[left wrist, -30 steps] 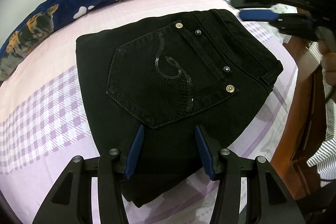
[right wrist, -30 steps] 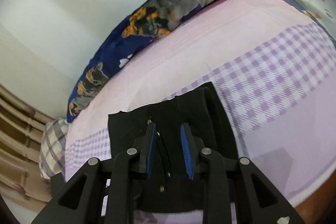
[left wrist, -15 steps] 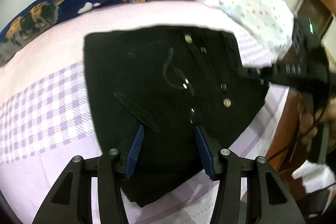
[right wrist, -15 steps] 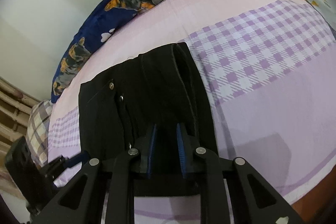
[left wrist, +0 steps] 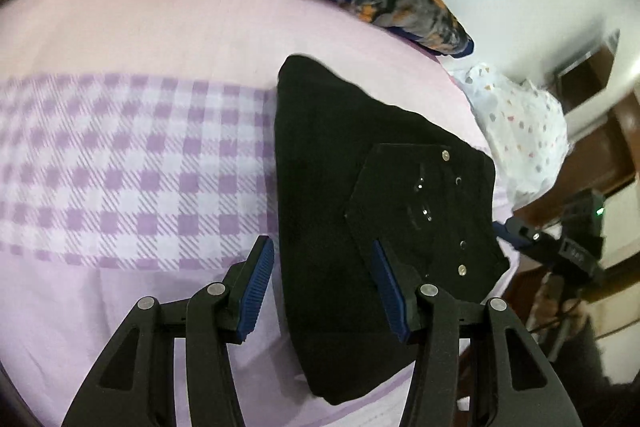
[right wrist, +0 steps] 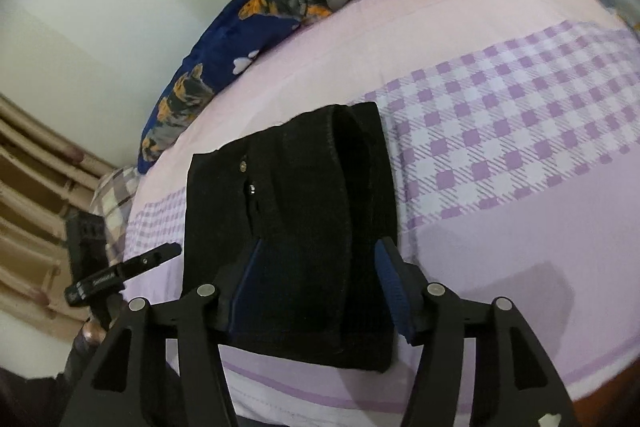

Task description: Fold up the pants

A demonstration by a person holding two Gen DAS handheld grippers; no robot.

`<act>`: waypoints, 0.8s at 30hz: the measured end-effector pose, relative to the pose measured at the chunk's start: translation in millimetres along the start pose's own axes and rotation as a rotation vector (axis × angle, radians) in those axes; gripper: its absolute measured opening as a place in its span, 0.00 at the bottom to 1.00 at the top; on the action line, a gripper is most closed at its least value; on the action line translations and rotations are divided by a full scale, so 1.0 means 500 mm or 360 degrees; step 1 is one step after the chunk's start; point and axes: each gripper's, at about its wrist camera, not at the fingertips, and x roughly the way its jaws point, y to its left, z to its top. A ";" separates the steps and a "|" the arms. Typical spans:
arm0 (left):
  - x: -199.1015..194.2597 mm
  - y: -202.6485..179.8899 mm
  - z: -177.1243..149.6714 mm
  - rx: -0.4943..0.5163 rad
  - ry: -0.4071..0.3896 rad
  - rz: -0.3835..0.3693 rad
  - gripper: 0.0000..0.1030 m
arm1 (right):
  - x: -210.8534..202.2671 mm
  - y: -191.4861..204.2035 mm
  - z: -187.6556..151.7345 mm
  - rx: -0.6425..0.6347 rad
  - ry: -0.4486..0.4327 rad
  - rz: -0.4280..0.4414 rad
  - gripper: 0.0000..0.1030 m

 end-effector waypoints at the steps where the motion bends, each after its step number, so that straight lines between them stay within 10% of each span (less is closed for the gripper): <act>1: 0.007 0.007 0.002 -0.0034 0.0023 -0.0032 0.50 | 0.008 -0.016 0.008 0.0014 0.0033 0.0018 0.55; 15: 0.048 0.025 0.018 -0.0093 0.0140 -0.0152 0.51 | 0.074 -0.087 0.072 -0.0120 0.0241 0.0265 0.53; 24: 0.072 -0.018 0.033 0.0059 0.0113 -0.0200 0.76 | 0.143 -0.069 0.086 -0.0207 0.0452 0.0537 0.50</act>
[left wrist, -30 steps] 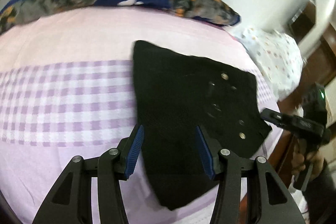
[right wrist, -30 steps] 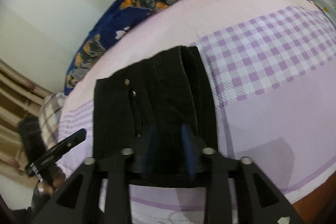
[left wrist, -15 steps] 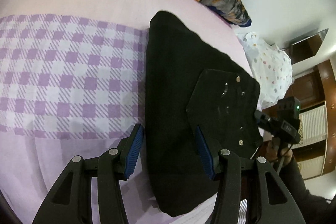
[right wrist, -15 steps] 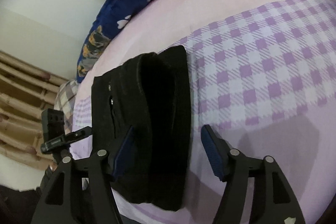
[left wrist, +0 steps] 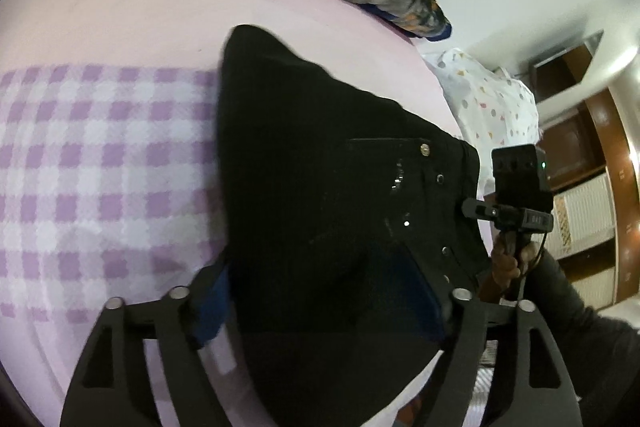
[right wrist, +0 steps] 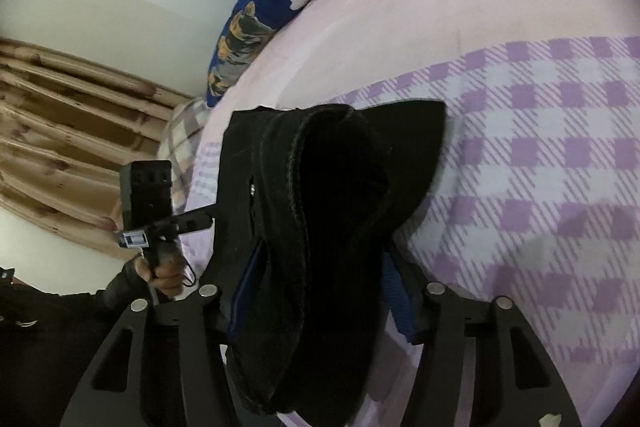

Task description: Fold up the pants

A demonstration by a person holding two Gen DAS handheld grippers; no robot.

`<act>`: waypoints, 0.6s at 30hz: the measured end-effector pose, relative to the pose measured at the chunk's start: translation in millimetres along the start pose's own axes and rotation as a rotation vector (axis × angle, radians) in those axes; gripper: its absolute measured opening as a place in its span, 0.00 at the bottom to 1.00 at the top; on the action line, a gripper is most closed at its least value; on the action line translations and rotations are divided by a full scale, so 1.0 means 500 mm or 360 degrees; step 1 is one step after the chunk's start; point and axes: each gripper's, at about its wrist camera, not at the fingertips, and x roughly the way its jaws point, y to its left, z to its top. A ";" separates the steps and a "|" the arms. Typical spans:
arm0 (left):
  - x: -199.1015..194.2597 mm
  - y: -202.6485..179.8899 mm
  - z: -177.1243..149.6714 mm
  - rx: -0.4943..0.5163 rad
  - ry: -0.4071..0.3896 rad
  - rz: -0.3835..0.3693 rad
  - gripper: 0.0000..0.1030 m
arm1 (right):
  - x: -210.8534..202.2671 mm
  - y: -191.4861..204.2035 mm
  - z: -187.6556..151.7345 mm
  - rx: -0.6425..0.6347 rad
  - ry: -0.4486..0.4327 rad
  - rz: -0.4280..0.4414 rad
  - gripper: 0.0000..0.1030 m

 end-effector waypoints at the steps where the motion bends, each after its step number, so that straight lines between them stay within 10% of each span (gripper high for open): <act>1: 0.003 -0.007 -0.001 0.0023 -0.0015 0.0027 0.76 | 0.000 0.001 -0.004 0.0010 -0.0011 -0.0007 0.49; 5: 0.012 -0.021 0.004 0.0023 -0.0032 0.0103 0.70 | 0.004 -0.010 -0.029 0.0196 -0.0139 -0.0036 0.32; 7: 0.017 -0.020 0.010 0.0001 -0.0036 0.0197 0.41 | 0.004 -0.001 -0.041 0.0237 -0.0199 -0.0086 0.28; 10: 0.012 -0.010 0.015 -0.0073 -0.0062 0.0163 0.27 | 0.003 0.019 -0.051 0.0304 -0.0277 -0.0129 0.25; 18: -0.018 -0.039 0.015 -0.0019 -0.0112 0.0227 0.18 | -0.010 0.085 -0.058 0.0406 -0.0402 -0.0106 0.23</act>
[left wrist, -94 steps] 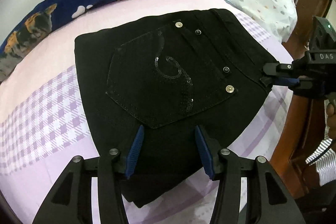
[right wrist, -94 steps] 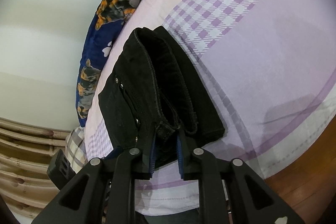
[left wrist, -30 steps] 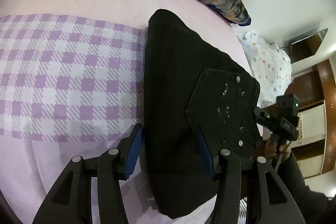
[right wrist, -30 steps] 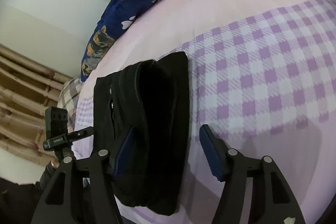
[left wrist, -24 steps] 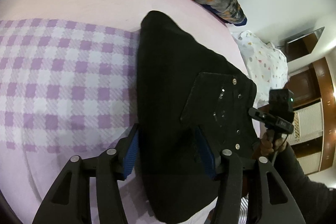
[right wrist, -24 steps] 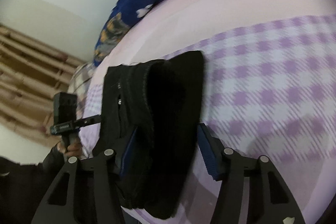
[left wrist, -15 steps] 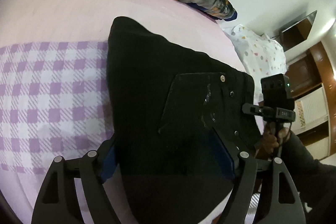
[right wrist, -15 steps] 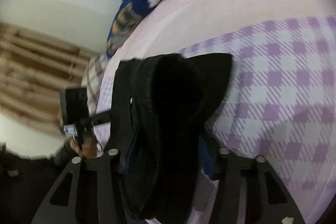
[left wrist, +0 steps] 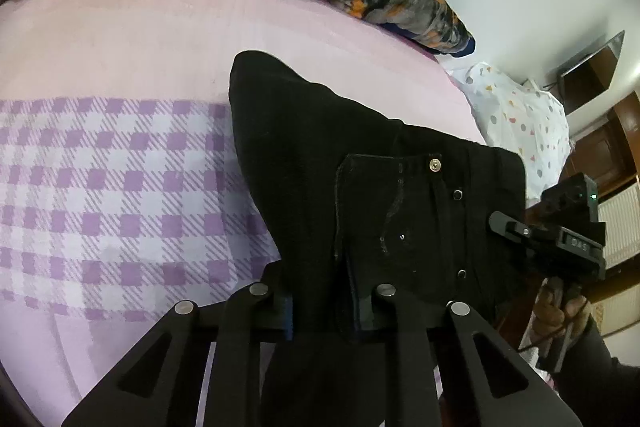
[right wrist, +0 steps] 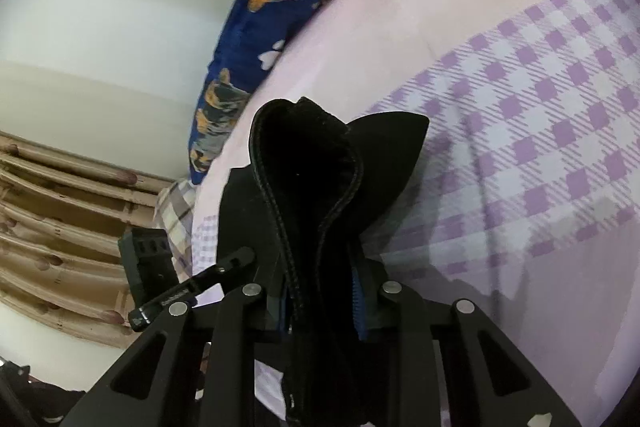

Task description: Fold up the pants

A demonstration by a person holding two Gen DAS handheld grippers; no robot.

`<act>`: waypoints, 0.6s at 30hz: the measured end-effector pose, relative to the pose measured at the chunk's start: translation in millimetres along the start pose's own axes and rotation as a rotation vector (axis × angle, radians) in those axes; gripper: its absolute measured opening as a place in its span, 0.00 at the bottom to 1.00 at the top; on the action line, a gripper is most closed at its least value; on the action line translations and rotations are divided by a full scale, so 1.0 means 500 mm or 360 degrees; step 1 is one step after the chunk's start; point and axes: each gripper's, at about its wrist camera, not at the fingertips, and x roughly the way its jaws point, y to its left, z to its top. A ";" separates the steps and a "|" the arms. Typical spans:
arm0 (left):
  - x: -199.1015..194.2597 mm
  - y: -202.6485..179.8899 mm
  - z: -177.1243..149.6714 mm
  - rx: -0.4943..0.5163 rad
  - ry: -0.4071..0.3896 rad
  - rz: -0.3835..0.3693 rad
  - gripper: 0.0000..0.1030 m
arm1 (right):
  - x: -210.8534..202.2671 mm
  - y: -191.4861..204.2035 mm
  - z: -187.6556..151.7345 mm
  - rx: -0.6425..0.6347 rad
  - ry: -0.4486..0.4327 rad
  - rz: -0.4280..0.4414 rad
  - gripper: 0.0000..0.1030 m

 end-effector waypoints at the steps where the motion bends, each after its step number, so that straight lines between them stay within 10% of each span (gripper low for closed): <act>1: -0.011 -0.005 -0.001 0.0024 -0.0011 0.0017 0.18 | -0.002 0.012 -0.002 -0.0006 -0.0006 0.0002 0.23; 18: -0.190 0.098 0.024 0.0018 -0.0221 0.0246 0.17 | 0.149 0.178 -0.005 -0.0106 0.0085 0.0149 0.22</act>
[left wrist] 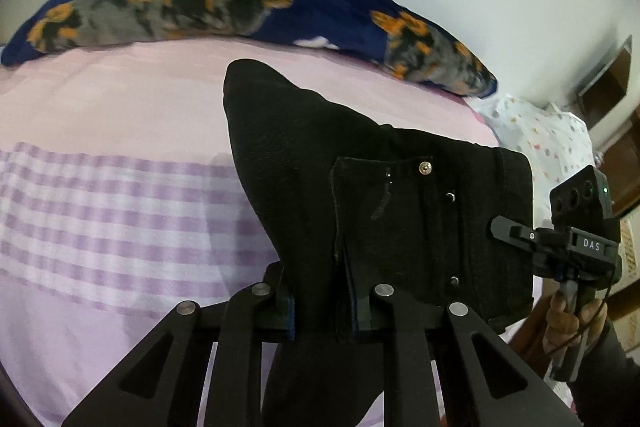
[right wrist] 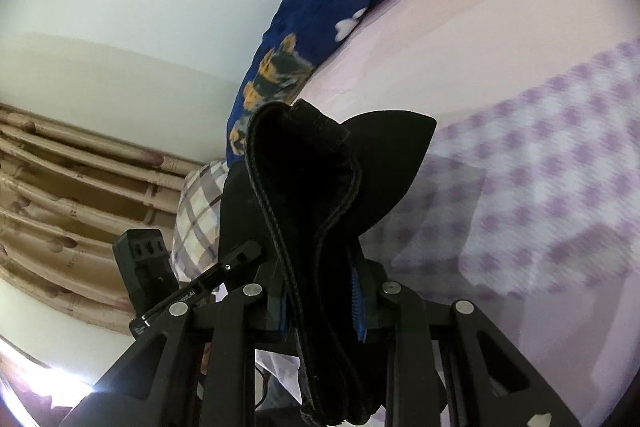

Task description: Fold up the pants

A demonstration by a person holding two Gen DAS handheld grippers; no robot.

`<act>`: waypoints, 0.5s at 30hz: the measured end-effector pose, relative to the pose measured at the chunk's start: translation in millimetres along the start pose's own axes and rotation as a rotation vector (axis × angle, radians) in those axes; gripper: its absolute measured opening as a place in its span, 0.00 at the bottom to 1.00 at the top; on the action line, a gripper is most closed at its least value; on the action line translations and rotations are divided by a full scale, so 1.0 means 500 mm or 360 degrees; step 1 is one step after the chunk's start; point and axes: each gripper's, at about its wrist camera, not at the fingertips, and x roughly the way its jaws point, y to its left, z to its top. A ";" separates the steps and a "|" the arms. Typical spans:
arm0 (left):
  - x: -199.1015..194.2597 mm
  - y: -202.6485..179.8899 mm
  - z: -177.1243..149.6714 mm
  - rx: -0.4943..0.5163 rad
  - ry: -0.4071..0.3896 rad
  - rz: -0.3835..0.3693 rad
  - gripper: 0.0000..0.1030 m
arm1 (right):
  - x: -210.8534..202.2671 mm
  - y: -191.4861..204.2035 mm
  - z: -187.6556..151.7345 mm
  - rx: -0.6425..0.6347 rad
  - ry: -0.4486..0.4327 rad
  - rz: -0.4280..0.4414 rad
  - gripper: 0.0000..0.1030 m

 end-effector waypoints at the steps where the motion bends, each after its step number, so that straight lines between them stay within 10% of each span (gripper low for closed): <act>1: -0.003 0.012 0.002 -0.0009 -0.0010 0.0009 0.17 | 0.021 0.009 0.008 -0.0015 0.0014 0.0008 0.22; 15: -0.009 0.124 0.119 -0.0076 -0.0141 0.0092 0.17 | 0.173 0.083 0.130 -0.0125 0.0066 0.0000 0.22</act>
